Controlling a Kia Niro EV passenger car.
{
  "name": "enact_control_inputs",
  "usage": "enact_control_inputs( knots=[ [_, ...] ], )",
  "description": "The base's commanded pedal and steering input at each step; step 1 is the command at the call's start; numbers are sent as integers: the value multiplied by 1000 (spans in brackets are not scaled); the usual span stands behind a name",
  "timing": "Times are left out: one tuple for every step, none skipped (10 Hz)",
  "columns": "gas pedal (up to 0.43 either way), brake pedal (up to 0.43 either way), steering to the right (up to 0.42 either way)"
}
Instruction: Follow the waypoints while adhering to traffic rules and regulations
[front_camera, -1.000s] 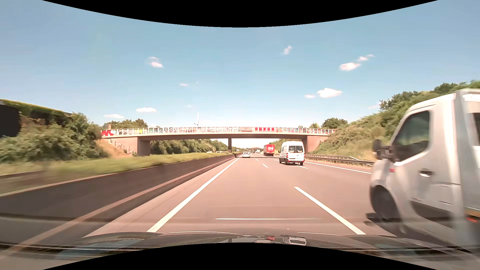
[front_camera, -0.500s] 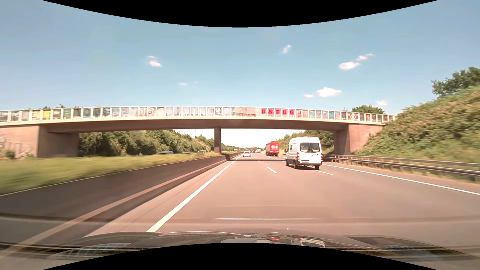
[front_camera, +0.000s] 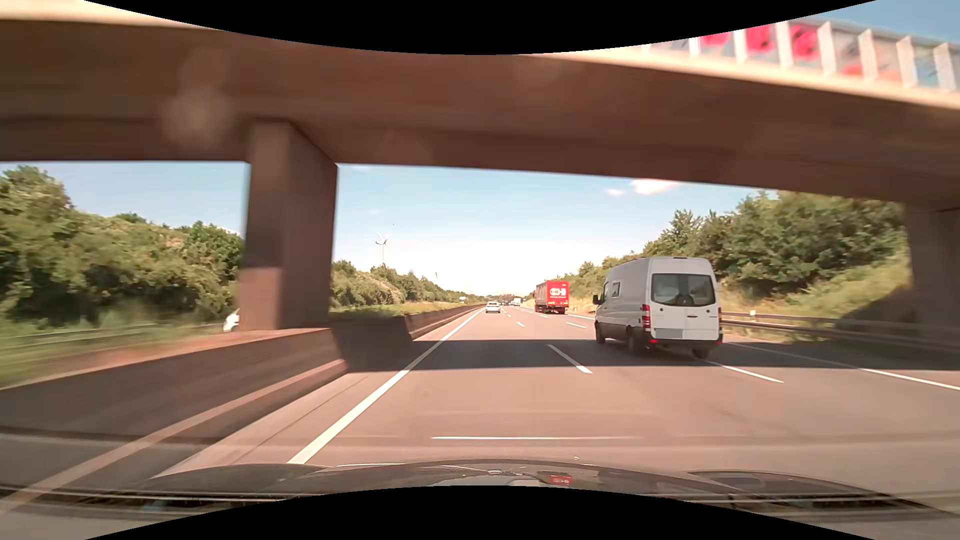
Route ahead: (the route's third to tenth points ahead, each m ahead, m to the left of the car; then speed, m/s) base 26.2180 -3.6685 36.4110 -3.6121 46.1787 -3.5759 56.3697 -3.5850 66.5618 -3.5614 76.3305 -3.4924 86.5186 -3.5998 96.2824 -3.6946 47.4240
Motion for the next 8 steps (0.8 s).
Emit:
enact_control_inputs(
  knots=[
    [287, 0, 2],
    [287, 0, 1],
    [287, 0, 1],
    [287, 0, 1],
    [287, 0, 1],
    [287, 0, 1],
    [287, 0, 0],
    [299, 0, 0]
  ],
)
